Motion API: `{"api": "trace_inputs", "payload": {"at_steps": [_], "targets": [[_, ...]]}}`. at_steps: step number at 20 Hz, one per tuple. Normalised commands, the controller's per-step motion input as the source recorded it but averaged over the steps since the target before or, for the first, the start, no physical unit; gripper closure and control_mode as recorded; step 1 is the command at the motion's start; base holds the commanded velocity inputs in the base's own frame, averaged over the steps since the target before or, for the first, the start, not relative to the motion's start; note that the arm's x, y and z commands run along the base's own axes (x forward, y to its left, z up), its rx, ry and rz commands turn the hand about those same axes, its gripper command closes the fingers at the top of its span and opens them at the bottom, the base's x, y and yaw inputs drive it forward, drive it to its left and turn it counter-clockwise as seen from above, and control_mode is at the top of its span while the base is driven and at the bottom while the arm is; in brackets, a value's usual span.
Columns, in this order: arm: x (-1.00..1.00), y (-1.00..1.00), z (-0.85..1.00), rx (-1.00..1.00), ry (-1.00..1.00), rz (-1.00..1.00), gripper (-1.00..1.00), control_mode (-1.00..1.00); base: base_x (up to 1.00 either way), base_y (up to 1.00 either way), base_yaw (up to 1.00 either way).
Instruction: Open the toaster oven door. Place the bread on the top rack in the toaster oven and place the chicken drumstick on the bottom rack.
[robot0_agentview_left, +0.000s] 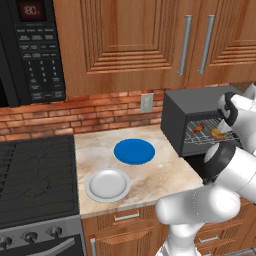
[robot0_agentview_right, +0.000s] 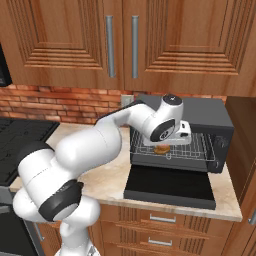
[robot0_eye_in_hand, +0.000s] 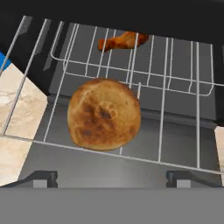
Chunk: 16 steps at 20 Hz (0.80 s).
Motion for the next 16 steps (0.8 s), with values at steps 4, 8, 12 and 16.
{"api": "trace_inputs", "payload": {"at_steps": [4,8,12,16], "targets": [[-0.42,-0.02,-0.08,0.01,0.09,-0.19,-1.0,-1.0,0.0,0.0,0.0],[-0.26,0.0,-0.35,0.0,0.13,-0.19,-1.0,-1.0,0.0,0.0,0.0],[-0.05,0.03,-0.58,0.0,0.07,-0.23,-1.0,-1.0,0.0,0.0,0.0],[0.0,0.0,-0.51,0.07,0.0,-0.06,-1.0,-1.0,0.0,0.0,0.0]]}}
